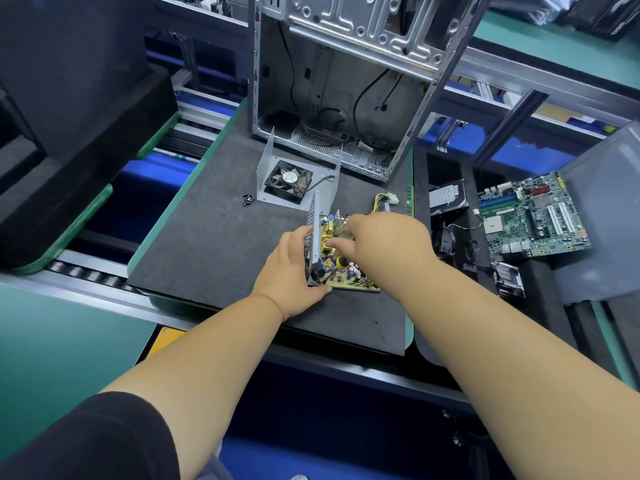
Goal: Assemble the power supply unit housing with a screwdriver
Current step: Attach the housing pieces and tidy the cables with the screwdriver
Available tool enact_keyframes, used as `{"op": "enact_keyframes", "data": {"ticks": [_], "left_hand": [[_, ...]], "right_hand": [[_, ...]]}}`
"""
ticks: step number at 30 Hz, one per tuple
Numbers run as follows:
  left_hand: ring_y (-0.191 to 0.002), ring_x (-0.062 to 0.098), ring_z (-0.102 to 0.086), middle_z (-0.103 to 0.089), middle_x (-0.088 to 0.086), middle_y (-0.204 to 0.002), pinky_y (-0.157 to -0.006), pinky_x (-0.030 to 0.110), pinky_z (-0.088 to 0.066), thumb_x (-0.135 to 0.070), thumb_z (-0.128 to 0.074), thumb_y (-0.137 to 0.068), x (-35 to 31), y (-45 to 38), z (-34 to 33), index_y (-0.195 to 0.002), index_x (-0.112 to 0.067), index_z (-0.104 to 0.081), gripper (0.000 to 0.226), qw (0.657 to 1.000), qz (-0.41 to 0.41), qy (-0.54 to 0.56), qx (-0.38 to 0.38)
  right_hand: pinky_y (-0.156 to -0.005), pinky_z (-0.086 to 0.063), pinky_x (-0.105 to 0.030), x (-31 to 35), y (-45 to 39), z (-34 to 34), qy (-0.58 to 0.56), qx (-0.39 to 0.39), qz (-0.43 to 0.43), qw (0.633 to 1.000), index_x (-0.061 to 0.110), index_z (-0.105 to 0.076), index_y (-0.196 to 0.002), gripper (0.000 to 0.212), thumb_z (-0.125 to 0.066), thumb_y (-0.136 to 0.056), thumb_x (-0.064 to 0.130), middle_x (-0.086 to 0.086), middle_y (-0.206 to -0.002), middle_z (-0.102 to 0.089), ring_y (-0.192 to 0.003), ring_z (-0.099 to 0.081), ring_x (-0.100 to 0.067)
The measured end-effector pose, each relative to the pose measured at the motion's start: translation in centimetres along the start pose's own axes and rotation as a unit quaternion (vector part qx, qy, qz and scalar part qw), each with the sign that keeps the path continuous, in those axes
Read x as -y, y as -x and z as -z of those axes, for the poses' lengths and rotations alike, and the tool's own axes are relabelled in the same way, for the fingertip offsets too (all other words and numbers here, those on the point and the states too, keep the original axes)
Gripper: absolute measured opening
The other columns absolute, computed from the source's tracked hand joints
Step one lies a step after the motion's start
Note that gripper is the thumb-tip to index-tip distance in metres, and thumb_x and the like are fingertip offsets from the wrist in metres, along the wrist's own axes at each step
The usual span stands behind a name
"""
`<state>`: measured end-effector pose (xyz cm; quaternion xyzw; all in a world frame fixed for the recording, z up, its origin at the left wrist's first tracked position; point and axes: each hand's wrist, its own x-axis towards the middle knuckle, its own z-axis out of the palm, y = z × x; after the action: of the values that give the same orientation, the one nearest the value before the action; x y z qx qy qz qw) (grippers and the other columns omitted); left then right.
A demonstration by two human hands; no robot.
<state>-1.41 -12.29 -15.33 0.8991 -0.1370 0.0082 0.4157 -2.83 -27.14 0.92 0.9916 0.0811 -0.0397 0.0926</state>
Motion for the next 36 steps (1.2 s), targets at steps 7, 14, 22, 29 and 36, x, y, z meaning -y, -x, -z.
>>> {"op": "enact_keyframes", "data": {"ticks": [7,14,22,29,36], "left_hand": [[-0.111,0.021,-0.052,-0.036,-0.007,-0.122,-0.091,0.045,-0.051,-0.046,-0.083,-0.057,0.1,0.0,0.0,-0.141,-0.041,-0.015,0.108,1.0,-0.005,0.002,0.001],[-0.11,0.022,-0.053,-0.036,-0.008,-0.121,-0.089,0.045,-0.051,-0.049,-0.082,-0.056,0.1,-0.1,-0.1,-0.141,-0.042,-0.016,0.108,1.0,0.005,-0.003,0.003],[-0.11,0.023,-0.053,-0.036,-0.008,-0.121,-0.09,0.047,-0.051,-0.05,-0.08,-0.055,0.2,0.0,-0.1,-0.139,-0.044,-0.013,0.108,1.0,0.005,0.002,0.003],[-0.111,0.022,-0.053,-0.036,-0.008,-0.123,-0.092,0.046,-0.051,-0.048,-0.083,-0.056,0.2,-0.1,-0.1,-0.14,-0.043,-0.015,0.108,1.0,0.002,0.006,0.004],[-0.11,0.021,-0.053,-0.034,-0.01,-0.12,-0.089,0.045,-0.051,-0.048,-0.083,-0.057,0.1,0.0,-0.1,-0.14,-0.044,-0.013,0.108,1.0,0.003,-0.005,0.004]], "right_hand": [[-0.05,-0.023,-0.03,-0.3,0.9,-0.2,-0.089,-0.012,-0.017,0.996,0.02,-0.043,-0.087,0.033,-0.041,-0.095,0.051,0.006,-0.07,-0.042,-0.071,-0.047,-0.025],[-0.059,-0.033,-0.033,-0.3,0.8,0.4,-0.091,-0.014,0.053,0.994,0.018,-0.043,-0.094,0.026,-0.05,-0.098,0.042,0.002,-0.078,-0.047,-0.076,-0.048,-0.025],[-0.046,-0.021,-0.024,0.2,-0.1,-0.5,0.017,-0.033,0.016,0.999,0.024,-0.046,-0.077,0.041,-0.034,-0.101,0.054,0.005,-0.059,-0.038,-0.06,-0.047,-0.021],[-0.048,-0.018,-0.029,-0.1,0.7,-0.4,-0.065,-0.025,-0.001,0.998,0.02,-0.039,-0.084,0.026,-0.041,-0.096,0.043,0.004,-0.071,-0.039,-0.07,-0.044,-0.026],[-0.058,-0.03,-0.034,-1.0,0.9,0.8,-0.106,-0.01,0.052,0.993,0.016,-0.042,-0.094,0.014,-0.051,-0.096,0.025,-0.001,-0.083,-0.046,-0.079,-0.049,-0.028]]}}
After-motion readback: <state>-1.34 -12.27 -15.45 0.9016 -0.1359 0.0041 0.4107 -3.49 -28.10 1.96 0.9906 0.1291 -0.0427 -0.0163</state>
